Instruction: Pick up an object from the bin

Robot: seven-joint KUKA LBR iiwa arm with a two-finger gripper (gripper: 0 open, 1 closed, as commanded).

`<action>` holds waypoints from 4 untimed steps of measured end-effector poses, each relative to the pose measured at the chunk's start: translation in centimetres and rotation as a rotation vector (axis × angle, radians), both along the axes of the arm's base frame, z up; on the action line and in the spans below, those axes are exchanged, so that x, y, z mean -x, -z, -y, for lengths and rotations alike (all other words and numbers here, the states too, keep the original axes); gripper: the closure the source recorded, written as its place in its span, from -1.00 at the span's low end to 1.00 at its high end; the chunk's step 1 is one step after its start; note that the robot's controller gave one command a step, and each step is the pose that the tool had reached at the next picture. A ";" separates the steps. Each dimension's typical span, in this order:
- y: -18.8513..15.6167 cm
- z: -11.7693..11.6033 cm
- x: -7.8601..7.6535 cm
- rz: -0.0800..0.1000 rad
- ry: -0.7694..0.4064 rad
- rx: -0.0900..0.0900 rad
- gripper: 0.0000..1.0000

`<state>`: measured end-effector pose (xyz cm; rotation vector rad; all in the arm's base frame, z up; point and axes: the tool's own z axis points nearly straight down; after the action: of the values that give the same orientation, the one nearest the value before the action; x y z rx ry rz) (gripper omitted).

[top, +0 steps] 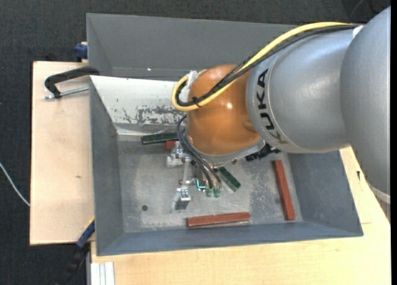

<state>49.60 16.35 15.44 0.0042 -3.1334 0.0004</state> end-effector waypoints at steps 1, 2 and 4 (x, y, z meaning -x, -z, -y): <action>-0.4 0.1 -0.2 0.007 0.002 -0.001 -1.00; -0.7 4.9 -1.5 0.011 -0.019 -0.003 -1.00; 0.2 6.2 -7.5 0.020 -0.054 -0.004 -1.00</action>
Offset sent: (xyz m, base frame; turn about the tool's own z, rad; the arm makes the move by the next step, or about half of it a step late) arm 0.0222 -0.0797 0.0073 -0.0181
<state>57.11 10.12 15.23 0.0891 -3.1523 -0.0060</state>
